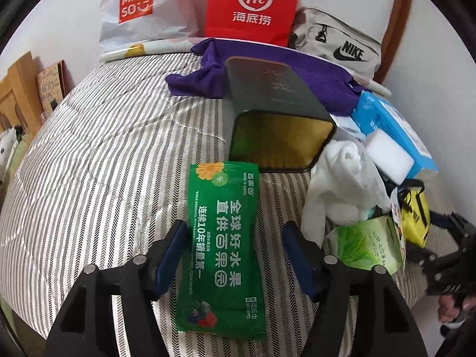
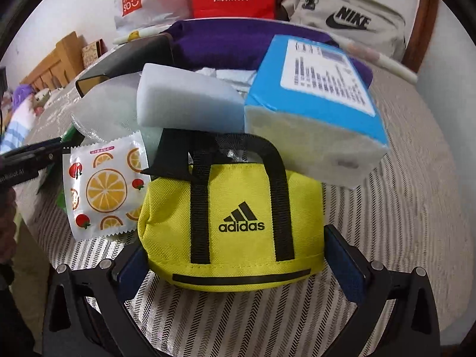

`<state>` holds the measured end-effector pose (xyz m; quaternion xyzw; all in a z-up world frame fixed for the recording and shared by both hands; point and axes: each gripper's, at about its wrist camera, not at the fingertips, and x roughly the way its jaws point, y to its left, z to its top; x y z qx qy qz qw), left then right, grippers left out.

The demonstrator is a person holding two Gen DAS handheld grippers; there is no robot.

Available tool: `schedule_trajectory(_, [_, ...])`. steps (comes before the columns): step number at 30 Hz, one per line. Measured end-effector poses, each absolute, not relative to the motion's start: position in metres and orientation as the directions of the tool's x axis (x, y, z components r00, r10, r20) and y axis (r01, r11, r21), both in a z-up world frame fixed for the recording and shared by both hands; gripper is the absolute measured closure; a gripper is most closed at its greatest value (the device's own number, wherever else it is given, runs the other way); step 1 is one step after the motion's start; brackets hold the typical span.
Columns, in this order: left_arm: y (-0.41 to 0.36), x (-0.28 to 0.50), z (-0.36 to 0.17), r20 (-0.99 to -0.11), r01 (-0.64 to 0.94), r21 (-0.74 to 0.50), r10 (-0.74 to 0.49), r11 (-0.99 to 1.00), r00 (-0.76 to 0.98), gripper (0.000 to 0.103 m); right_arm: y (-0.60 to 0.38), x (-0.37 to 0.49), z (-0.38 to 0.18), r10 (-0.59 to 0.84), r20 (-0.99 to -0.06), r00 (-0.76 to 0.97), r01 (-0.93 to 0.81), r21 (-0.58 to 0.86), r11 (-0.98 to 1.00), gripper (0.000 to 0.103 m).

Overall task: Organize soft objects
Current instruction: 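Lift the green snack packet with the left gripper while the right grasps the yellow adidas bag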

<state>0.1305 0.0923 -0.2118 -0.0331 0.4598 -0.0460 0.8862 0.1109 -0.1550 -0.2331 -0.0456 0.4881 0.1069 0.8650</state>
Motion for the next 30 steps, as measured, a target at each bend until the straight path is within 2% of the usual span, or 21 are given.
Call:
schedule_trajectory(6, [0.090, 0.129, -0.213, -0.806, 0.042, -0.066, -0.078, 0.997, 0.587, 0.039, -0.170, 0.103, -0.230, 0.163, -0.839, 0.519, -0.233, 0.045, 0.971, 0.009])
schedule_trajectory(8, [0.086, 0.127, -0.214, -0.806, 0.036, -0.014, -0.033, 0.999, 0.591, 0.048, -0.173, 0.096, -0.228, 0.163, -0.843, 0.512, -0.241, 0.041, 0.970, 0.010])
schedule_trajectory(9, [0.084, 0.126, -0.214, -0.803, 0.033, 0.017, -0.006, 0.999, 0.595, 0.049, -0.175, 0.093, -0.228, 0.158, -0.844, 0.513, -0.241, 0.035, 0.970, 0.011])
schedule_trajectory(10, [0.083, 0.126, -0.214, -0.802, 0.031, 0.016, -0.006, 0.999, 0.597, 0.050, -0.173, 0.092, -0.227, 0.153, -0.843, 0.515, -0.240, 0.030, 0.970, 0.012])
schedule_trajectory(14, [0.092, 0.125, -0.211, -0.805, 0.004, -0.007, -0.008, 1.000, 0.594, 0.068, -0.180, 0.083, -0.224, 0.150, -0.841, 0.520, -0.232, 0.029, 0.972, 0.015])
schedule_trajectory(17, [0.100, 0.122, -0.209, -0.807, -0.007, -0.056, -0.041, 0.998, 0.589, 0.073, -0.187, 0.076, -0.218, 0.142, -0.837, 0.528, -0.223, 0.025, 0.975, 0.019])
schedule_trajectory(30, [0.101, 0.111, -0.181, -0.774, 0.009, -0.097, -0.082, 0.995, 0.628, 0.075, -0.202, 0.067, -0.204, 0.154, -0.818, 0.554, -0.197, 0.051, 0.979, 0.036])
